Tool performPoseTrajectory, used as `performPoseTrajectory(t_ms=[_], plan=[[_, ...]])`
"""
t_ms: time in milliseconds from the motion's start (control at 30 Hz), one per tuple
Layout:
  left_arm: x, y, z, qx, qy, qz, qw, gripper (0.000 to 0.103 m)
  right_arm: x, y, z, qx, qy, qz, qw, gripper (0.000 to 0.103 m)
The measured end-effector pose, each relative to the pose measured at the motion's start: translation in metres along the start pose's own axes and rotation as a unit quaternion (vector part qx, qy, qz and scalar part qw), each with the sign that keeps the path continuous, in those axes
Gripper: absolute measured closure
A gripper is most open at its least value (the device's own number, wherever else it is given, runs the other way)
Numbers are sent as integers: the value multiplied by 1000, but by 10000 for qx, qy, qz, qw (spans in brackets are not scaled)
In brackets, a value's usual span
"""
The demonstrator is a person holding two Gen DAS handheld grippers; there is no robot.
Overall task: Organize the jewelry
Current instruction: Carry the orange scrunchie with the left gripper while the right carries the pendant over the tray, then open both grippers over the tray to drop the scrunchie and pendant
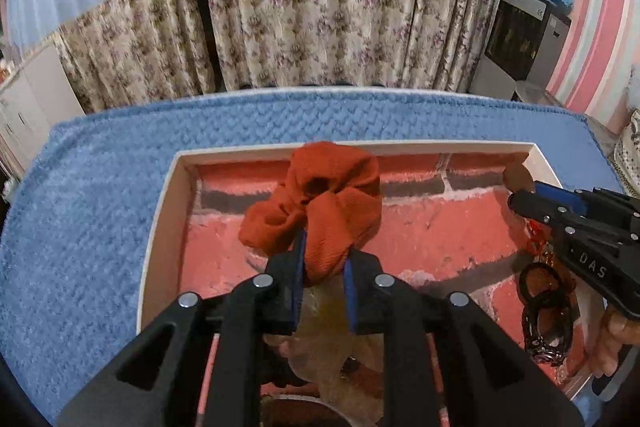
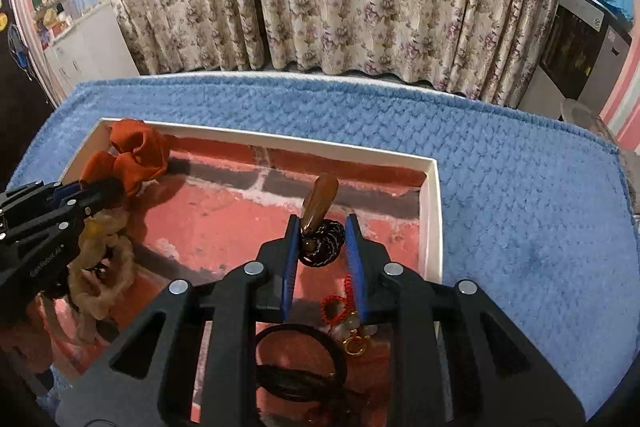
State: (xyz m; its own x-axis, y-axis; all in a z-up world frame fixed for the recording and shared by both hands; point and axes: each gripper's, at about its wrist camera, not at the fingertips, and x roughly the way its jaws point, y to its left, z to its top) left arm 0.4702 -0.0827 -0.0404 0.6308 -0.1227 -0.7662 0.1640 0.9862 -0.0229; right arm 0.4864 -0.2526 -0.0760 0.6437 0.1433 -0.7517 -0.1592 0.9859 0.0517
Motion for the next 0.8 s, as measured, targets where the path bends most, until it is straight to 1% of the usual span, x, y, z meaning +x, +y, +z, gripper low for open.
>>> performPoseTrajectory(t_ms=[167,333,400,433,500,567,633,733,767,800], plan=[[7,-2,0,38,161,63,9998,85,7,-1,-1,-24,129,-29,9999,79],[14,4,-1,-111,293,32,9995,82,9,-1,-1,-14,193,-2,9998,77],[14,4,0,-91,295,32,9995,78,6,-1,-2,-2,146,-17,9999,76],[13,3,0,-70,282,23,9996,74,4,-2,-1,10,116,0,9999,76],[8,3,-1,-37,213,72,9997,72,-3,-2,-1,26,51,27,10000,71],[-1,4,0,-85,127,84,9998,63,-15,-2,-1,22,-75,37,10000,67],[-17,6,0,-133,-47,50,9999,60,-29,0,-2,-27,-160,129,9998,66],[-46,5,-4,-53,-346,-9,9994,60,-55,5,-7,-132,-354,162,9992,66],[-55,6,-5,-36,-436,-14,9990,59,-67,6,-10,-140,-456,194,9987,64],[-67,8,-8,-41,-554,-20,9985,59,-79,7,-13,-174,-564,205,9980,59]])
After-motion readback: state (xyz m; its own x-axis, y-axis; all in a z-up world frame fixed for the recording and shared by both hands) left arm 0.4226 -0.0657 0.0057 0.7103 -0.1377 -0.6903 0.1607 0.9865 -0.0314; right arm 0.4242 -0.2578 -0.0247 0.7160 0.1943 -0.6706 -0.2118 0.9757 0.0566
